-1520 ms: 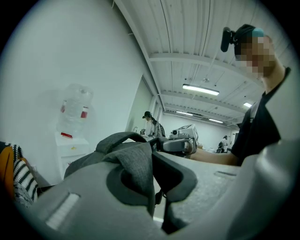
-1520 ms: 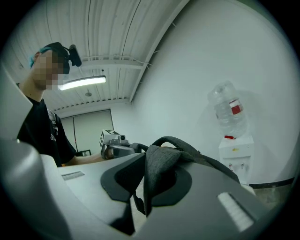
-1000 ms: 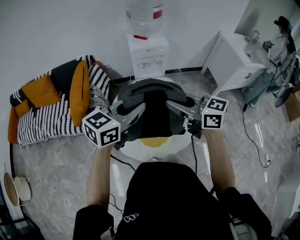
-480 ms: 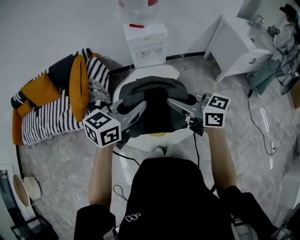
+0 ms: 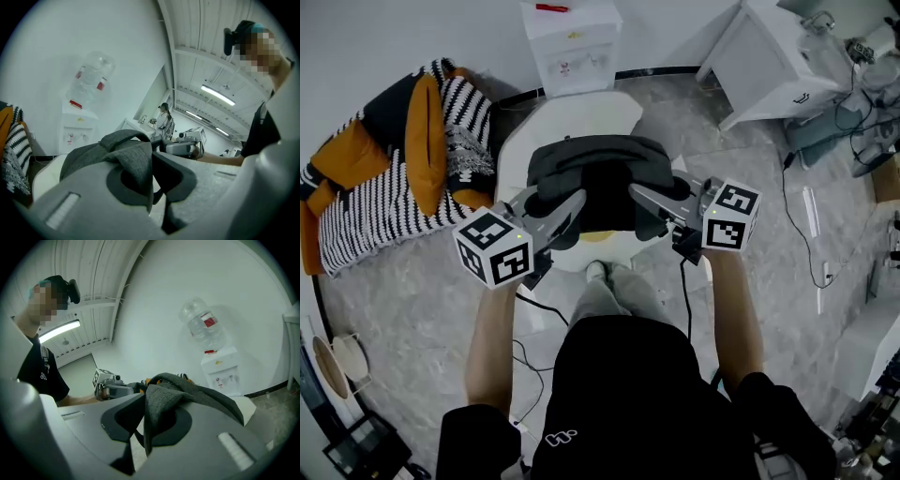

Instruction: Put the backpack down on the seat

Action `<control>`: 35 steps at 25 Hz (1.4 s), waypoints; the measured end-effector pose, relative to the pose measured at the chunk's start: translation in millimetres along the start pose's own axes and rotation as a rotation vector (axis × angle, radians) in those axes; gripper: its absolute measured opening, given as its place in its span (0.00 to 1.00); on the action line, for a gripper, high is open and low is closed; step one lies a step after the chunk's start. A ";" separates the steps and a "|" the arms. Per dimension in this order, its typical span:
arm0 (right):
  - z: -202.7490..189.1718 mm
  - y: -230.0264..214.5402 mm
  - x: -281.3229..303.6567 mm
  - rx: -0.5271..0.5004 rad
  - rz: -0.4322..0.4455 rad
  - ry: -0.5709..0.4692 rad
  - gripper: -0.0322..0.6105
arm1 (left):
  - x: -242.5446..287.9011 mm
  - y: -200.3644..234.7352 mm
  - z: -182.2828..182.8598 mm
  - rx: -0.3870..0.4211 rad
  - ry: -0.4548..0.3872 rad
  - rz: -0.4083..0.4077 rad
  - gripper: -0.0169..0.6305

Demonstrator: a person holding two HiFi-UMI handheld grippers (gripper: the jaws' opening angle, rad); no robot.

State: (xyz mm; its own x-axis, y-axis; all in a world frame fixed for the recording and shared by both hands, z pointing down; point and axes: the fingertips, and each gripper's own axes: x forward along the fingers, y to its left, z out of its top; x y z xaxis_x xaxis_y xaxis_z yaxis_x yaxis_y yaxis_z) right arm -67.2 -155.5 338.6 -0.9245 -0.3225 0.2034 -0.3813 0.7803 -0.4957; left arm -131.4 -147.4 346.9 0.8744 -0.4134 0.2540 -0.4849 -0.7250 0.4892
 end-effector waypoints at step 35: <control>-216.2 -187.3 45.9 0.261 -0.066 0.050 0.12 | 117.2 155.7 -212.9 -0.190 0.117 0.079 0.07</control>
State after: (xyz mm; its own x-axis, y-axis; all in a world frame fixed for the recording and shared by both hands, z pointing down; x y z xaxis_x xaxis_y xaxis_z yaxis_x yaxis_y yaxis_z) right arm -38.5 -200.6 623.3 -0.8992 -0.3360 0.2803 -0.4331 0.5917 -0.6800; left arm -100.6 -191.5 630.4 0.8353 -0.3900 0.3874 -0.5495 -0.5718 0.6092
